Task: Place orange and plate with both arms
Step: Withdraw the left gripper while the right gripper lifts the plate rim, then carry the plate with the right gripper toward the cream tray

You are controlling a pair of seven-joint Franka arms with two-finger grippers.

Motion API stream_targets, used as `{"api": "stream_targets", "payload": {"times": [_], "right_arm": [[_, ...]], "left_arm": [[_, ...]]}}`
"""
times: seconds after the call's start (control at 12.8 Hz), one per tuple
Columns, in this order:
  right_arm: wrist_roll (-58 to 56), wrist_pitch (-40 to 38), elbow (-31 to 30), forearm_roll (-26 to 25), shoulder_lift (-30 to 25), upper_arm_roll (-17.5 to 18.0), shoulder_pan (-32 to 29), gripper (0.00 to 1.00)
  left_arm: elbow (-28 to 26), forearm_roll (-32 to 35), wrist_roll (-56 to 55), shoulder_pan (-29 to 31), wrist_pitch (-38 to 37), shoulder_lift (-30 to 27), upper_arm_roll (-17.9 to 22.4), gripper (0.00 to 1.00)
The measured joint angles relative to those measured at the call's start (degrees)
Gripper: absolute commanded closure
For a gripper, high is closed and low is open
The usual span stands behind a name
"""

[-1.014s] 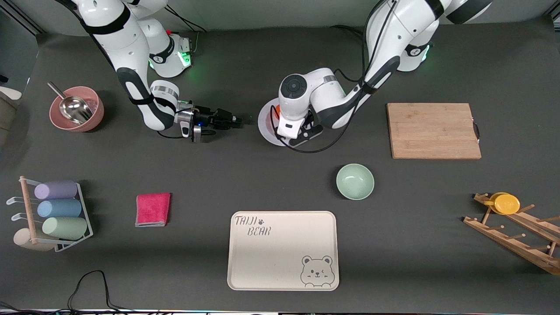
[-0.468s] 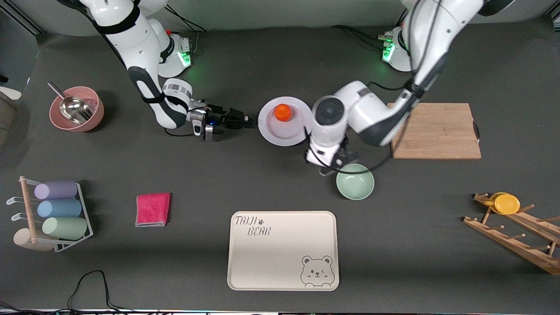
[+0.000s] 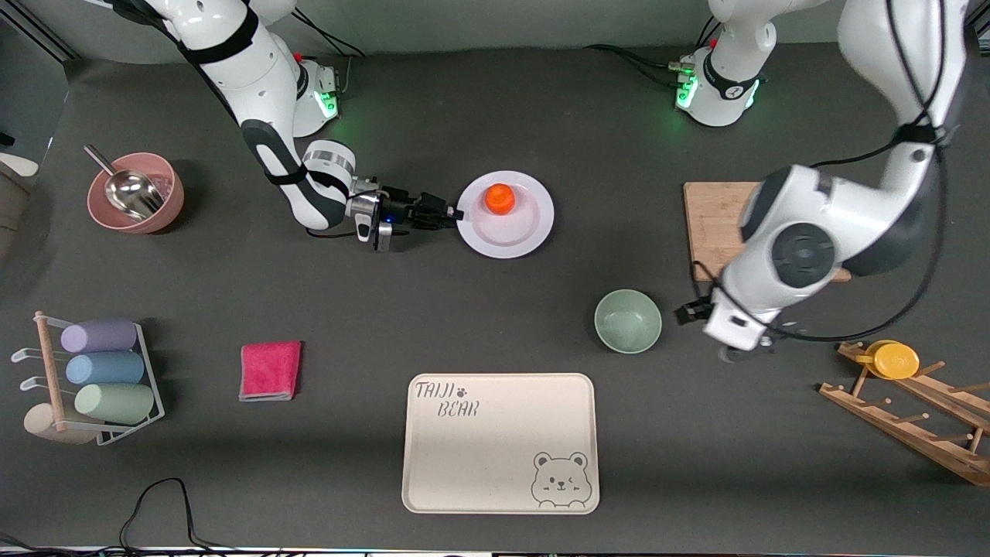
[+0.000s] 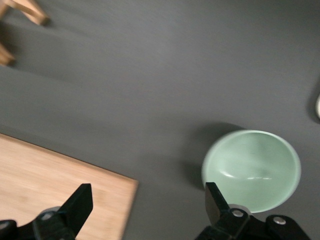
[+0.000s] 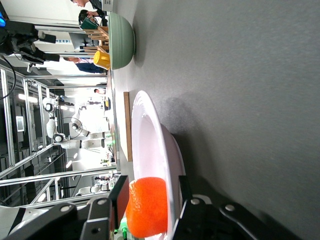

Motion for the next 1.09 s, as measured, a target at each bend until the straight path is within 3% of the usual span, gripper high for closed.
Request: {"api": "stream_targets", "payload": {"times": [0.08, 0.31, 0.55, 0.7, 0.86, 1.09], "right_arm": [[-0.01, 0.0, 0.47, 0.0, 0.29, 0.19, 0.31, 0.56], [-0.67, 0.29, 1.2, 0.0, 0.9, 0.22, 1.15, 1.0], [-1.61, 0.55, 1.21, 0.0, 0.93, 0.22, 1.15, 1.0], [-1.67, 0.47, 1.26, 0.01, 0.93, 0.22, 1.14, 1.0], [-1.68, -0.11, 1.28, 0.02, 0.94, 0.21, 1.01, 1.0], [-1.68, -1.88, 1.65, 0.05, 0.52, 0.13, -0.44, 1.0]], "left_arm": [[-0.06, -2.54, 5.71, -0.18, -1.31, -2.06, 3.03, 0.0], [-0.15, -7.17, 23.01, -2.61, -4.83, -7.14, 15.05, 0.0], [-0.19, -8.01, 34.13, -8.85, -7.9, -10.34, 28.25, 0.0], [-0.21, -8.09, 38.66, -12.49, -9.65, -12.01, 34.86, 0.0], [-0.29, -8.09, 41.76, -13.89, -9.88, -12.69, 38.87, 0.0], [-0.73, -8.08, 43.72, -13.96, -9.64, -12.67, 40.37, 0.0]]}}
